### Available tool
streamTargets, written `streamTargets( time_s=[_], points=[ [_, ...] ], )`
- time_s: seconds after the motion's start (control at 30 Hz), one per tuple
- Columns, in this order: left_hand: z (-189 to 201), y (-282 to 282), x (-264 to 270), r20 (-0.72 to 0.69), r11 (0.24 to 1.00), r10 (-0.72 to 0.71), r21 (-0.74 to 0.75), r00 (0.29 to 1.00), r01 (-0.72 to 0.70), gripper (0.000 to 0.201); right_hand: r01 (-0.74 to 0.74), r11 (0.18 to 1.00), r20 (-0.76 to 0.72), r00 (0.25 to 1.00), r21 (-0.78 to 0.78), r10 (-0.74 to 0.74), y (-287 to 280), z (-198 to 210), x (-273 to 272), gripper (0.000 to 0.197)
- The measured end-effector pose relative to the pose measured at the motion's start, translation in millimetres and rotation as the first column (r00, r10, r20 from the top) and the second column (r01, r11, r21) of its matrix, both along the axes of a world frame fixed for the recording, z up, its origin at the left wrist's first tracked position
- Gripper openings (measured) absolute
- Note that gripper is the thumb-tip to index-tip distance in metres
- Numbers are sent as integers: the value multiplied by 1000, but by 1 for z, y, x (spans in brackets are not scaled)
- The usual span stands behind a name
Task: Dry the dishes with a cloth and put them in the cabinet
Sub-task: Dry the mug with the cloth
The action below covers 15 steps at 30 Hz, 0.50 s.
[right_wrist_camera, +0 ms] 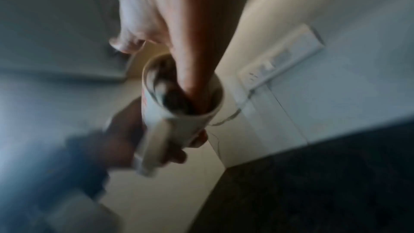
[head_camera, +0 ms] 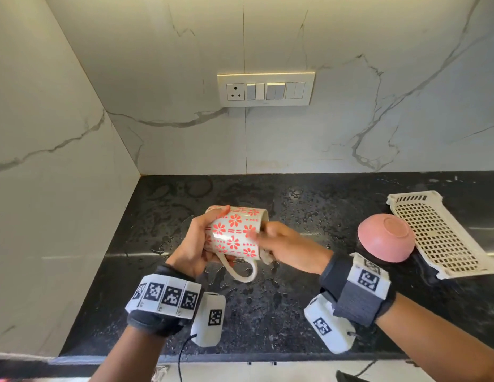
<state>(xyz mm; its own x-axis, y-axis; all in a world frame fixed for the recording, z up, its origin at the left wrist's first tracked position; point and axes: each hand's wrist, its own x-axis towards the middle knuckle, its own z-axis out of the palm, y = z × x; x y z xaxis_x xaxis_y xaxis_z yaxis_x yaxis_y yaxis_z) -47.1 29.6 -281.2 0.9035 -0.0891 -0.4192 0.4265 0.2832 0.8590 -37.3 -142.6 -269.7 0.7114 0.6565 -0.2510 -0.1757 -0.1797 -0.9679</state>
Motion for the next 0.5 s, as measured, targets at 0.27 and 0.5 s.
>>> streamTargets(
  time_s=[0.27, 0.5],
  points=[
    [1, 5, 7, 113, 998, 50, -46, 992, -45, 38, 368, 830, -520, 847, 420, -112, 4, 6, -2, 24],
    [1, 6, 6, -46, 999, 34, -34, 998, -36, 37, 171, 979, 459, 882, -108, -104, 9, -8, 4, 35]
  ],
)
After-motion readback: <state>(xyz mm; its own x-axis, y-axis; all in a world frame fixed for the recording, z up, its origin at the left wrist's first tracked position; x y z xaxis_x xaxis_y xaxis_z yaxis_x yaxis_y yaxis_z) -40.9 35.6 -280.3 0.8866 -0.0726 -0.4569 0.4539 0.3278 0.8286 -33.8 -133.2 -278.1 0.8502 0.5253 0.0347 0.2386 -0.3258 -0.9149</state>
